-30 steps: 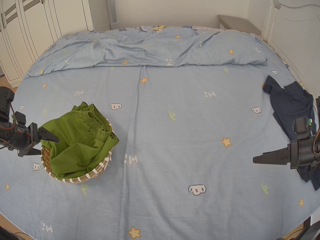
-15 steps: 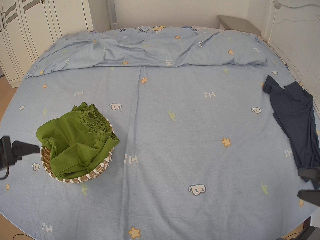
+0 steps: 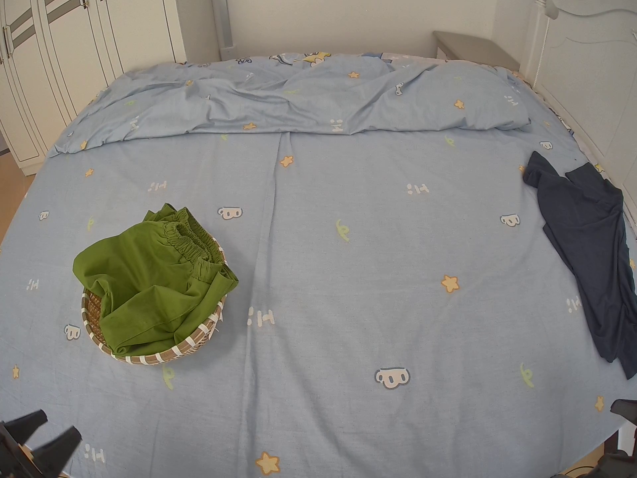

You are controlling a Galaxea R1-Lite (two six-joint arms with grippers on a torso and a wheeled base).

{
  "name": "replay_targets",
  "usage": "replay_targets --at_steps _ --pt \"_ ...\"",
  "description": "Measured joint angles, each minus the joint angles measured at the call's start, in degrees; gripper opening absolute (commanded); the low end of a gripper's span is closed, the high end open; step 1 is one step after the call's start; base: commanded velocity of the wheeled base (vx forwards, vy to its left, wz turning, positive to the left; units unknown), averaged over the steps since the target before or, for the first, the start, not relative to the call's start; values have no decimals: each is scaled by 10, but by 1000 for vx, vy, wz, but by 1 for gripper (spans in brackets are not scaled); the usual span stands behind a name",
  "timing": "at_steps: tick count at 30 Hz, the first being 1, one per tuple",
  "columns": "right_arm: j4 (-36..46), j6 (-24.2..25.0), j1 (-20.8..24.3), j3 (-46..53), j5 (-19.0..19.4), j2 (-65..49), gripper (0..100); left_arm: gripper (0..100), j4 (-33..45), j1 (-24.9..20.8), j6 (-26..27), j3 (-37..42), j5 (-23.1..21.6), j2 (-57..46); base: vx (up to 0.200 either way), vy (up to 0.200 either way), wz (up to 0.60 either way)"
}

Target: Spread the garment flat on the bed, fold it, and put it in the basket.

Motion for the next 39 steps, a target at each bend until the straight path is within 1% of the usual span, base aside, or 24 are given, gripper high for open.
replay_targets --at_steps 2,4,7,10,11,13,15,17,18,20,22,25,27,29,33,37,39 --pt "5 0 -2 14 -12 -16 100 100 -28 -8 1 49 -1 -48 0 0 0" --pt "4 -2 -4 33 -36 -28 100 100 -69 -14 5 92 0 -89 0 0 0" --pt "-17 -5 -6 66 -102 -41 100 100 -148 -22 27 146 23 -136 0 0 0" --pt "-50 -5 -8 96 -167 -50 100 100 -219 -26 72 191 81 -162 0 0 0" --pt "-66 -6 -9 108 -195 -53 100 100 -236 -27 85 204 105 -169 0 0 0" --pt "-105 -7 -9 128 -253 -56 100 100 -255 -30 103 225 138 -179 0 0 0" --pt "-154 -7 -9 151 -303 -59 100 100 -265 -31 116 239 152 -184 0 0 0" --pt "-204 -7 -12 173 -336 -61 100 100 -272 -33 127 251 161 -189 0 0 0" --pt "-221 -7 -14 185 -345 -62 100 100 -275 -33 131 256 164 -190 0 0 0" --pt "-241 -10 -25 200 -352 -65 100 100 -279 -34 135 261 168 -193 0 0 0" --pt "-245 -21 -44 209 -355 -74 100 100 -282 -35 139 264 171 -194 0 0 0" --pt "-244 -58 -66 217 -358 -91 100 100 -285 -35 142 267 174 -195 0 0 0" --pt "-239 -87 -75 220 -352 -98 100 100 -286 -35 144 267 175 -195 0 0 0" --pt "-233 -100 -80 222 -336 -103 100 100 -286 -36 145 267 176 -196 0 0 0" --pt "-222 -97 -83 221 -275 -109 100 100 -287 -36 145 267 176 -196 0 0 0" --pt "-223 -102 -86 220 -260 -111 100 100 -287 -36 146 267 176 -196 0 0 0" --pt "-231 -104 -86 221 -237 -112 100 100 -287 -36 146 267 176 -196 0 0 0"
